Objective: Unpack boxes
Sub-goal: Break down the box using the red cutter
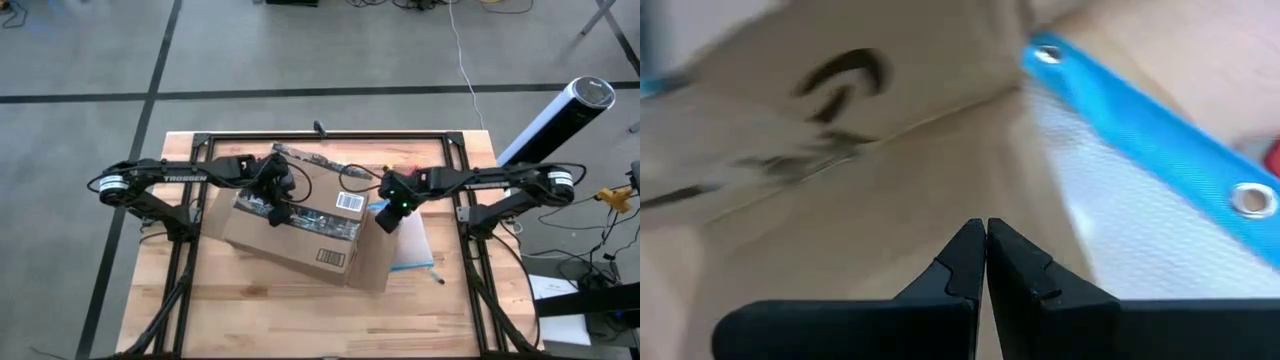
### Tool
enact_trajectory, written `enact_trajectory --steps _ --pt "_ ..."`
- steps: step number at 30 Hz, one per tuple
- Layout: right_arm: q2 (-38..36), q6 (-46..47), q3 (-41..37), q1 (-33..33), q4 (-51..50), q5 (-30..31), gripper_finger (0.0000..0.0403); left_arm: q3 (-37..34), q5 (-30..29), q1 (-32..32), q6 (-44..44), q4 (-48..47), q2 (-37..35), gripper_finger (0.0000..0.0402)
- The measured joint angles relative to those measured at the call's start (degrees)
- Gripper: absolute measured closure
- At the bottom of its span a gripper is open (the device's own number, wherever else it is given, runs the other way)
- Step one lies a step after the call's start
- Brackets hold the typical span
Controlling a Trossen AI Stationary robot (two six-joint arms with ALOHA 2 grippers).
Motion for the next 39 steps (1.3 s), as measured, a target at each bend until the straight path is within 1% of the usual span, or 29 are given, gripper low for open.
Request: enact_trajectory --steps 7,11,15,20,29,33,39 --pt "7.6 0.1 0.0 0.0 1.0 0.7 0.0403 0.0 0.1 0.0 -0.3 -3.0 -0.1 0.0128" --pt "9.9 0.1 0.1 0.0 0.9 0.0 0.0403 0.0 0.2 0.0 -1.1 -3.7 -0.5 0.0128" --pt "9.6 0.0 0.1 0.0 -1.2 0.0 0.0403 -0.1 0.2 -0.1 -2.0 -4.4 -1.7 0.0128" --pt "8.6 -1.0 -0.2 0.0 -7.0 0.5 0.0403 -0.4 0.3 -0.1 -2.2 -5.9 -3.6 0.0128" --pt "6.3 -1.0 -3.3 0.4 -13.7 0.2 0.0403 -0.4 0.5 -0.1 -2.9 -8.1 -5.1 0.0128" --pt "4.9 0.1 -4.9 2.0 -15.7 -1.2 0.0403 -0.5 0.6 -0.1 -5.2 -7.8 -7.5 0.0128" --pt "2.5 4.2 -8.9 5.9 -14.6 -3.6 0.0403 -0.6 0.1 -0.1 -6.9 -4.1 -12.8 0.0128"
